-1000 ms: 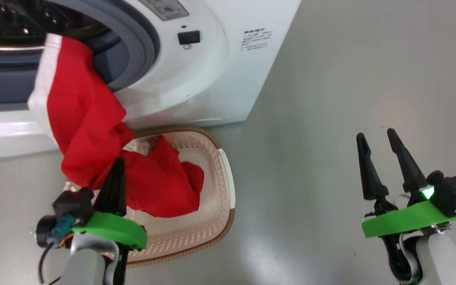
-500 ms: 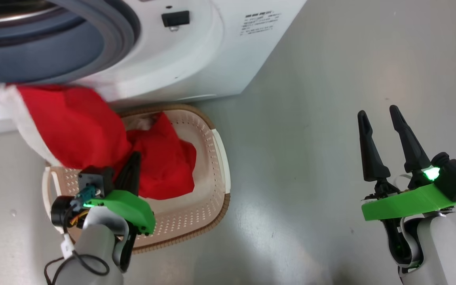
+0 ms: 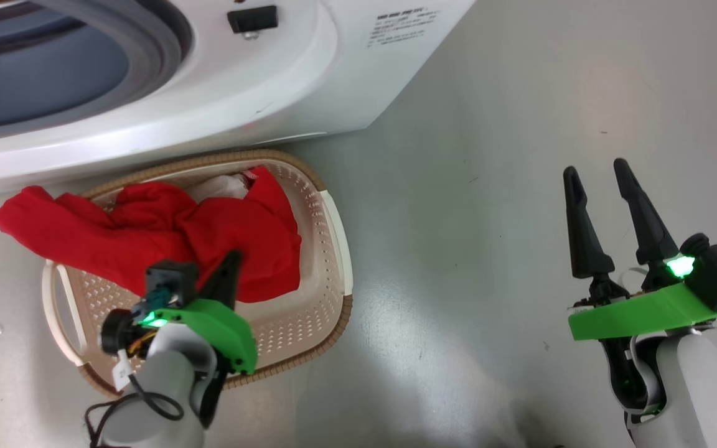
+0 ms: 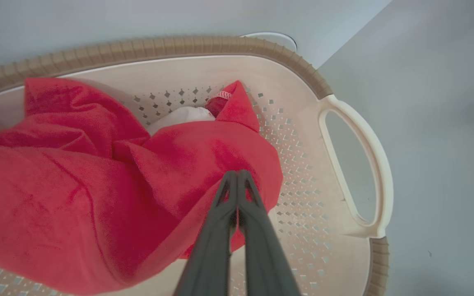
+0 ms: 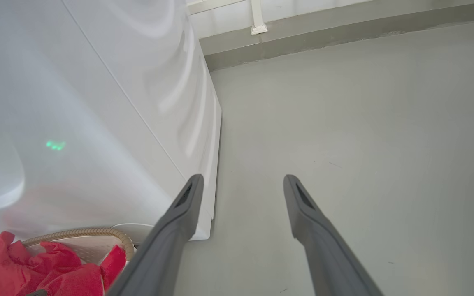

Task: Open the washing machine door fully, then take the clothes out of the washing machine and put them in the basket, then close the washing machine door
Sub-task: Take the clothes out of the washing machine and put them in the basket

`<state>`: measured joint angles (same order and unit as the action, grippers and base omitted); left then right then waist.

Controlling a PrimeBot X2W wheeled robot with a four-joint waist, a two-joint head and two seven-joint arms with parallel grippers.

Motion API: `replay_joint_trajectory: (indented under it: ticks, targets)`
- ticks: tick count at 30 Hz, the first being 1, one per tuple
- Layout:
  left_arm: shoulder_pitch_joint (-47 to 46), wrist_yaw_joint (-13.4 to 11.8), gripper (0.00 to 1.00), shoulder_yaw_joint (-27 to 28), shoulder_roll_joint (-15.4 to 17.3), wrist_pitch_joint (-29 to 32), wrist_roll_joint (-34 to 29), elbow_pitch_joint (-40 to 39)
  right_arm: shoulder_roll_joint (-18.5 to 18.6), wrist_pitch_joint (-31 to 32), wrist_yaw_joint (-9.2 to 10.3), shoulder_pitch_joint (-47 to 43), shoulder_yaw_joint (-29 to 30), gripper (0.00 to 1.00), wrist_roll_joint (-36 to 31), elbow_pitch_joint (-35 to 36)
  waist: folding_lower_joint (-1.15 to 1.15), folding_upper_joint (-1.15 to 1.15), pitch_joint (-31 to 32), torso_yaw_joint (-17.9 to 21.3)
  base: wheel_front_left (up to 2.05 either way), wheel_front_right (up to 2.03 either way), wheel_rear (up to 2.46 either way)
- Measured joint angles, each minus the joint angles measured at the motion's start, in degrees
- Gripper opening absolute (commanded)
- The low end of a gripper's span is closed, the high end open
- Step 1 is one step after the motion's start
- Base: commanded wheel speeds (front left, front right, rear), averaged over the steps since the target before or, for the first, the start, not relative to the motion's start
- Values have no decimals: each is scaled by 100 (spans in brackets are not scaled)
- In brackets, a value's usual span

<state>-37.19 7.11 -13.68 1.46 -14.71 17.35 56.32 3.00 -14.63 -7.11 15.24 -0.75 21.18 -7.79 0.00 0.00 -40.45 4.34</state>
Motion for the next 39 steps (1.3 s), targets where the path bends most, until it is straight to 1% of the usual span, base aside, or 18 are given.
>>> replay_joint_trajectory:
  ticks: [3, 5, 7, 9, 11, 13, 15, 18, 19, 20, 22, 23, 24, 25, 32, 39]
  targets:
    - [-56, 0, 0, -556, 12, 0, 513, 35, 1, 0, -1, 37, -9, 100, 0, 10, 0, 0, -12, 17, 0, 0, 0]
    - [-47, 1, 0, -1139, 16, 0, 1067, 44, 1, 0, 0, 36, -13, 100, 0, 5, 0, 0, -9, 27, 0, 0, 0]
    - [-49, 5, 0, -1489, -8, 0, 1529, 47, 1, 0, 0, 35, -4, 100, 0, 5, 0, 0, -4, 13, 0, 0, 0]
    - [-68, 5, 0, -1540, 20, 0, 1717, 94, 1, 0, 0, 35, -1, 100, 0, 5, 0, 0, 1, -15, 0, 0, 0]
    - [-94, 5, 0, -1553, 142, 0, 1792, 127, 1, 0, -1, 35, -1, 100, 0, 8, 0, 0, 2, -29, 0, 0, 0]
    - [-100, 5, 0, -1806, 213, 0, 2023, 99, 0, 0, 0, 35, -7, 100, 0, 5, 0, 0, 6, -24, 0, 0, 0]
    - [-100, 7, 0, -2022, 174, 0, 2160, 67, 1, 0, -1, 35, -3, 100, -1, 5, 0, 0, 15, -29, 0, 0, 0]
    - [-158, 7, 0, -1972, 222, 0, 2323, 51, 1, 0, 0, 35, 0, 100, -1, 3, 0, 0, 32, -47, 0, 0, 0]
    - [-188, 7, 8, -1912, 274, 0, 2315, 52, 1, 0, 0, 35, 0, 100, -1, 3, 0, 0, 38, -52, 0, 0, 0]
    - [-207, 7, 29, -1804, 320, 0, 2285, 66, 1, 0, 0, 35, 0, 100, -1, 3, 0, 0, 45, -55, 0, 0, 0]
    - [-238, 7, 42, -1588, 361, 0, 2159, 123, 1, 0, -1, 35, 1, 100, -1, 0, 0, 0, 67, -59, 0, 0, 0]
    - [-248, 7, 63, -1494, 359, 0, 2095, 125, 1, 0, -1, 35, 1, 100, -1, -4, 0, 0, 81, -62, 0, 0, 0]
    - [-257, 7, 91, -1405, 349, 0, 2023, 124, 1, 0, 0, 35, 1, 100, -1, -10, 0, 0, 95, -66, 0, 0, 0]
    - [-259, 7, 100, -1334, 334, 0, 1938, 120, 1, 0, -1, 35, 2, 100, -2, -21, 0, 0, 114, -69, 0, 0, 0]
    - [-196, 7, 100, -654, 302, 0, 1386, 13, 1, 0, -1, 32, -3, 100, -9, -103, 0, 0, 357, -105, 0, 0, 0]
    - [321, 7, 100, -2, 248, 0, 700, -433, 0, 0, 0, 7, -13, 100, -41, -231, 0, 0, 787, -137, 0, 0, 0]
